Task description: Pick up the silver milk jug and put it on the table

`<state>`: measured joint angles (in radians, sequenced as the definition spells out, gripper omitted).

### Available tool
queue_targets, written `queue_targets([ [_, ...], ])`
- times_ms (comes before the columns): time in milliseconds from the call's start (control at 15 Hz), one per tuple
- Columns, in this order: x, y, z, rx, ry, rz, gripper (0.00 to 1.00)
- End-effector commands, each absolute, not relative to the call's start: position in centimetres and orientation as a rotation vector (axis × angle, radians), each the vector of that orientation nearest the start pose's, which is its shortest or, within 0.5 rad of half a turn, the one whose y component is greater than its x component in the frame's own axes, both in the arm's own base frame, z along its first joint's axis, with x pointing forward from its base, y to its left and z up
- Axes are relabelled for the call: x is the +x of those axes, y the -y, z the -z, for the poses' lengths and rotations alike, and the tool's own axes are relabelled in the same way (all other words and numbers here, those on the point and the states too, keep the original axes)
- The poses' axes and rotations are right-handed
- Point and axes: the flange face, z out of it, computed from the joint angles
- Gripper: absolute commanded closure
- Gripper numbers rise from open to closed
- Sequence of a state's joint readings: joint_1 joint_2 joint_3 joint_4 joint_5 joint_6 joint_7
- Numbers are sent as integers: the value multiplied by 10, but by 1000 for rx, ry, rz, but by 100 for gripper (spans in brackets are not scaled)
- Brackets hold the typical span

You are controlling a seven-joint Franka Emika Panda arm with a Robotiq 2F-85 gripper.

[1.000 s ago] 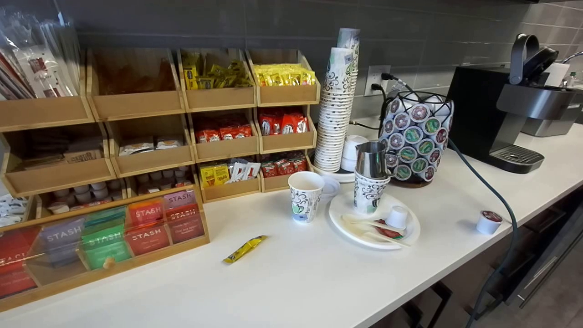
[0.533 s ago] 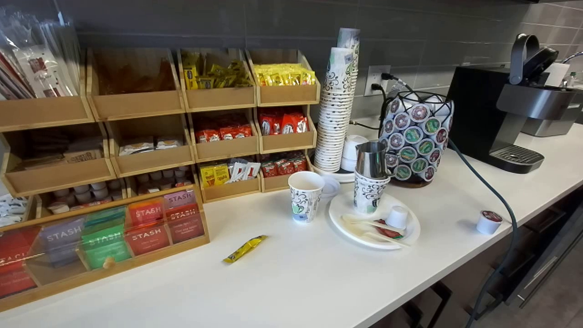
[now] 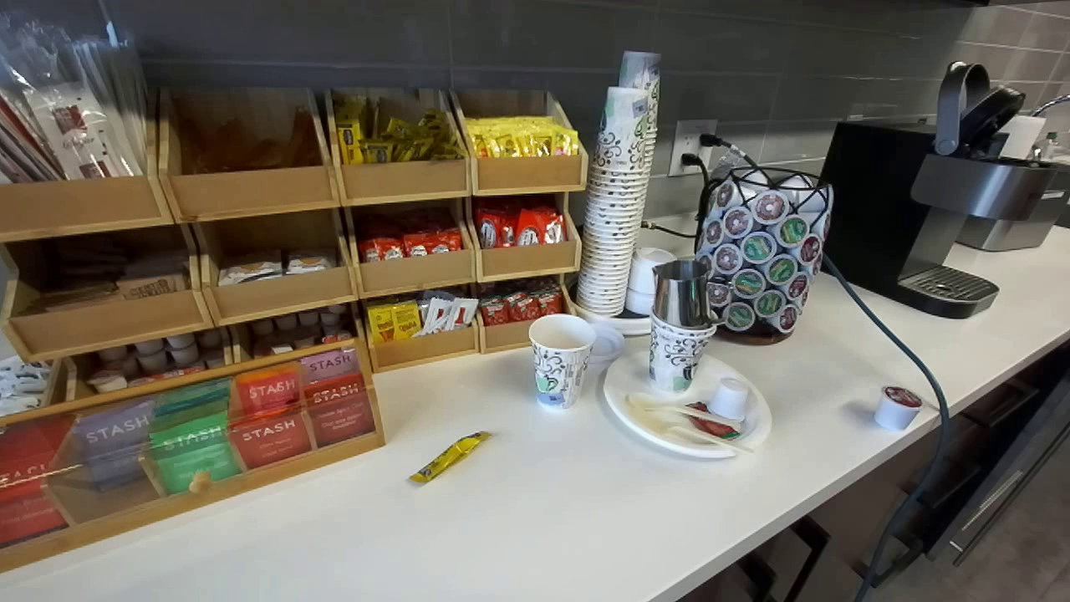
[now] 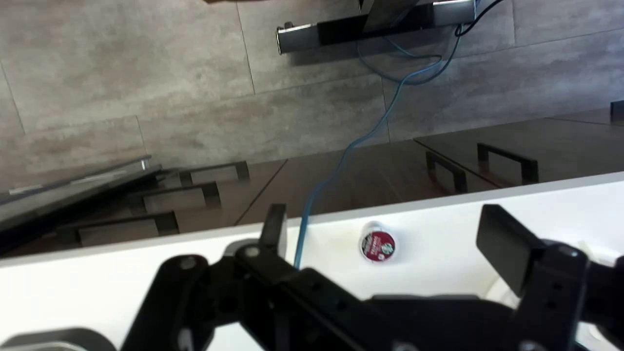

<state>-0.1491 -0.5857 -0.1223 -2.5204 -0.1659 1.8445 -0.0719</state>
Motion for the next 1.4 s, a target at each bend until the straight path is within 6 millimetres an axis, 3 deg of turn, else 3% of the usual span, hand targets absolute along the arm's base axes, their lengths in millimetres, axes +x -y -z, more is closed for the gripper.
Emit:
queue_targets([
  [0, 372, 74, -473, -3206, 67, -11, 0],
  [200, 400, 29, -471, -3147, 303, 106, 0],
  [400, 435, -8, -459, -3149, 329, 210, 0],
  [533, 458, -11, -449, -3162, 310, 145, 0],
  [600, 430, -10, -460, -3167, 344, 210, 0],
  [800, 453, -12, -448, -3171, 337, 159, 0],
  [1000, 458, -11, -448, -3171, 335, 158, 0],
  [1333, 507, -48, -427, -3256, 447, 231, 0],
])
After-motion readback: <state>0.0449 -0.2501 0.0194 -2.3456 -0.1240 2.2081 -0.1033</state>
